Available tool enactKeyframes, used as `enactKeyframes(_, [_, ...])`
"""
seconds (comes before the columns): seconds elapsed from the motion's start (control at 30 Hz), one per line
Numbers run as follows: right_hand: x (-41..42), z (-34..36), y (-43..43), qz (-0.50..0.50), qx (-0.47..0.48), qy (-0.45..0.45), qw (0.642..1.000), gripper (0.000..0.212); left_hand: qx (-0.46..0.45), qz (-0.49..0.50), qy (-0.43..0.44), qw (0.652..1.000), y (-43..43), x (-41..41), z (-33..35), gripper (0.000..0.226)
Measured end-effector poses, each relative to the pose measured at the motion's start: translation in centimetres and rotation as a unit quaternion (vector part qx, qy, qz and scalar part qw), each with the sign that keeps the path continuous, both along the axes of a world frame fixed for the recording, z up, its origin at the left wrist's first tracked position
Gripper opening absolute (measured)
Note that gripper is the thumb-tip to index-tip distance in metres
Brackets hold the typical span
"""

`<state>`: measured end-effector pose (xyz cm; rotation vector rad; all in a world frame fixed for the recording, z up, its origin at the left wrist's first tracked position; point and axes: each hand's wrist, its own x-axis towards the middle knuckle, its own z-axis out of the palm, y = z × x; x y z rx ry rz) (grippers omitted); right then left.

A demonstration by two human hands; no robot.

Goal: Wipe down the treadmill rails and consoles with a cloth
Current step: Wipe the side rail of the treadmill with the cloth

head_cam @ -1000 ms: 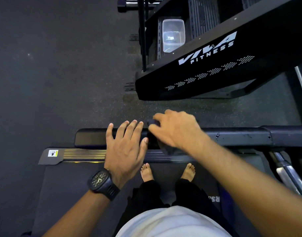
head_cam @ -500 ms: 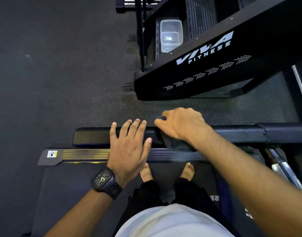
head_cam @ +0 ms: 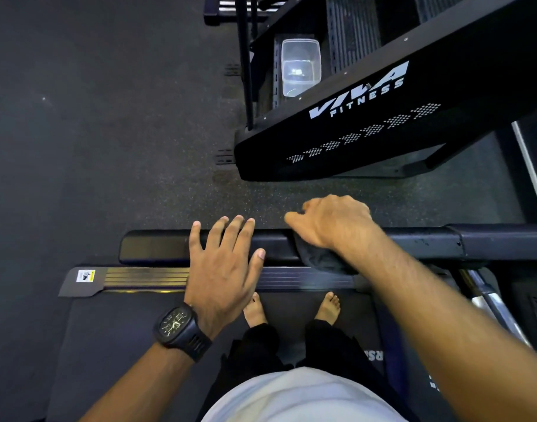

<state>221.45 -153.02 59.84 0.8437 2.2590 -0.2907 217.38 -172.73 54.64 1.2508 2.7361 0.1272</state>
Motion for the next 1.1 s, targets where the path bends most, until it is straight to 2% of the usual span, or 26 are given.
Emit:
enactKeyframes(0.07, [2.0,0.5,-2.2,0.055,0.096,0.049,0.993,0.058,0.000,0.002,0.000,1.000,0.2,0.2,0.0,0.057])
enactKeyframes(0.1, [2.8,0.8,-3.4,0.069,0.115,0.084,0.987,0.056,0.001,0.003,0.001,1.000,0.2,0.2,0.0,0.056])
enactKeyframes(0.23, [2.3,0.9,-3.6,0.095,0.028,0.151,0.983,0.055,0.000,-0.006,0.008,1.000,0.6,0.3,0.0,0.056])
enactKeyframes(0.27, [1.5,0.4,-2.6,0.083,-0.003,0.140,0.987,0.054,0.002,-0.007,0.008,1.000,0.8,0.4,0.0,0.056])
enactKeyframes(0.33, [-0.1,0.0,-0.1,0.052,-0.046,0.052,0.996,0.060,0.005,-0.009,0.003,1.000,1.0,0.5,0.1,0.056])
enactKeyframes(0.4, [0.1,-0.3,1.2,0.000,-0.033,-0.006,0.999,0.065,0.003,-0.013,-0.003,1.000,1.2,0.7,0.2,0.057])
enactKeyframes(0.47, [1.9,-0.2,0.4,-0.010,0.036,0.032,0.999,0.062,0.004,-0.012,-0.005,1.000,1.3,0.8,0.3,0.057])
enactKeyframes(0.53, [3.9,0.5,-1.8,0.023,0.113,0.100,0.988,0.056,0.003,-0.009,-0.003,1.000,1.4,0.9,0.3,0.056])
enactKeyframes(0.7, [3.6,0.5,-2.2,0.087,0.027,0.157,0.983,0.054,0.005,-0.012,0.005,1.000,1.6,1.0,0.1,0.055])
enactKeyframes(0.73, [2.7,0.2,-1.2,0.074,0.005,0.140,0.987,0.053,0.003,-0.013,0.005,1.000,1.8,1.0,0.1,0.055])
enactKeyframes(0.8, [1.1,0.2,0.8,0.046,-0.029,0.050,0.997,0.059,-0.001,-0.015,-0.001,1.000,2.1,1.2,0.1,0.056])
enactKeyframes(0.87, [1.0,0.1,1.6,0.003,-0.010,-0.004,1.000,0.064,0.000,-0.018,-0.008,1.000,2.2,1.4,0.2,0.056])
enactKeyframes(1.0, [4.9,0.6,-1.7,0.027,0.137,0.102,0.985,0.057,0.001,-0.013,-0.004,1.000,2.5,1.7,0.3,0.056])
enactKeyframes(1.1, [5.3,0.7,-2.1,0.067,0.083,0.139,0.984,0.054,0.000,-0.015,-0.002,1.000,2.8,1.8,0.2,0.056])
